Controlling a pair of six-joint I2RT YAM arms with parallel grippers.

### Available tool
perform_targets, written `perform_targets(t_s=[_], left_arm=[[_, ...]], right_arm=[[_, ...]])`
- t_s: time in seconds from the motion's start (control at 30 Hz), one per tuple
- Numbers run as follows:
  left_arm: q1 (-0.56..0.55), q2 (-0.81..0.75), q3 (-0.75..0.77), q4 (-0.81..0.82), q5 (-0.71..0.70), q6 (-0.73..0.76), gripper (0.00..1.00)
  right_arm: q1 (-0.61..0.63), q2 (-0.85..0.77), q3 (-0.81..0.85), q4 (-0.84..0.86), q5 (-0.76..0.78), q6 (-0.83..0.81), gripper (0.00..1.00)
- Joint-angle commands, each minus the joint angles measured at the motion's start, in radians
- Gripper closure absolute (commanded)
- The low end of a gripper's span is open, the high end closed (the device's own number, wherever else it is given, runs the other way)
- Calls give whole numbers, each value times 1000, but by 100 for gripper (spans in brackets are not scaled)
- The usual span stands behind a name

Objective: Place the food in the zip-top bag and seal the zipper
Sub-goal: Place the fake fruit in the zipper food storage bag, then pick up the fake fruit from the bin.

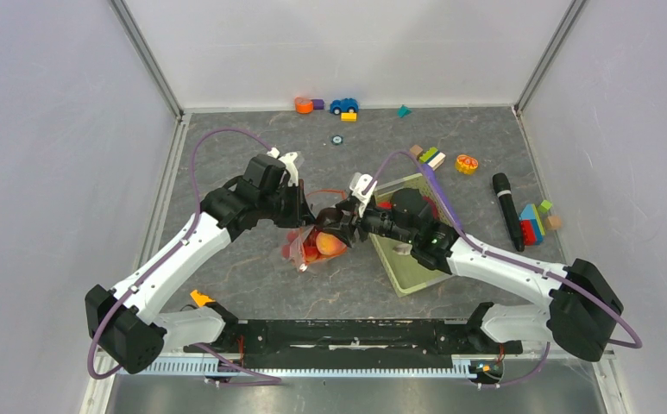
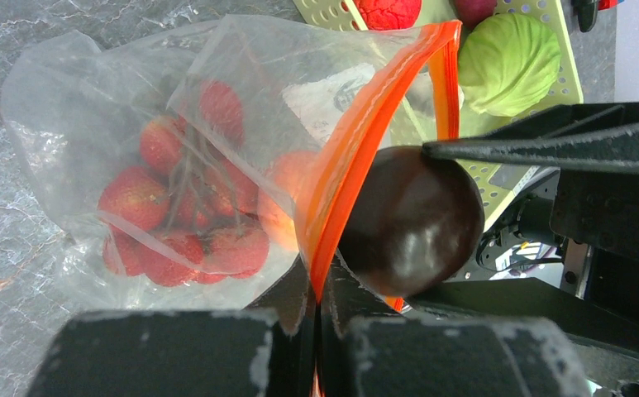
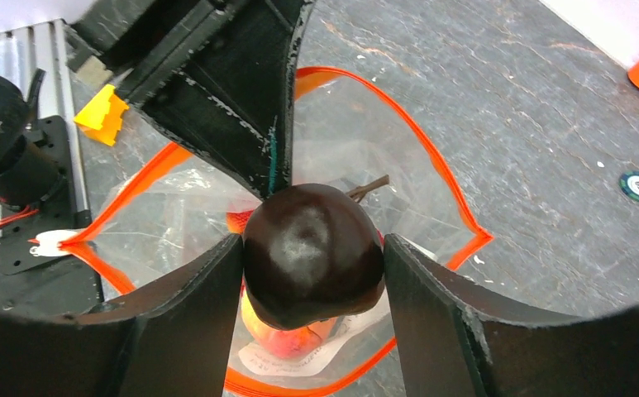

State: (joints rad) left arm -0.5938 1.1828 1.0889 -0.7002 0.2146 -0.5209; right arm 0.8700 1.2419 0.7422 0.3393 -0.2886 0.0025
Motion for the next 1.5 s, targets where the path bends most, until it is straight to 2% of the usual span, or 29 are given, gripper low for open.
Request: perform_targets(t_s=[0.0,0.1,0.27,0.53,0.73,0.87,1.07,1.13,1.2,1.33,1.47], left_arm=[[3,-15,2,33,17,21,98],[3,-17,1,33,14,20,98],[2,-18,0,34,13,19,98],[3,-26,-1,33,10,18,98],[3,-25,-1,33,12,19,98],[3,-19,-1,33,17,19,98],[3,-21,-1,33,17,18,98],[3,-22,-1,34,17,17,98],[3,-22,-1,33,17,17,98],[3,-24,-1,34,18,16,98],[3,-26,-1,33,19,16,98]], right_arm=[[7,5,53,-8,61,-30,30],[8,3,56,-11,56,-30,23],[8,-15,53,-16,48,-37,3],[7,-105,8,18,50,-42,2],[7,-219,-62,44,198,-19,2],[8,-276,-99,41,358,-4,2],[-2,-303,-115,-28,743,183,2],[-16,-299,-111,-71,821,265,2],[-41,-280,-91,-146,881,383,2],[-120,-206,-5,-418,919,654,2],[-135,-142,8,-508,962,844,2]])
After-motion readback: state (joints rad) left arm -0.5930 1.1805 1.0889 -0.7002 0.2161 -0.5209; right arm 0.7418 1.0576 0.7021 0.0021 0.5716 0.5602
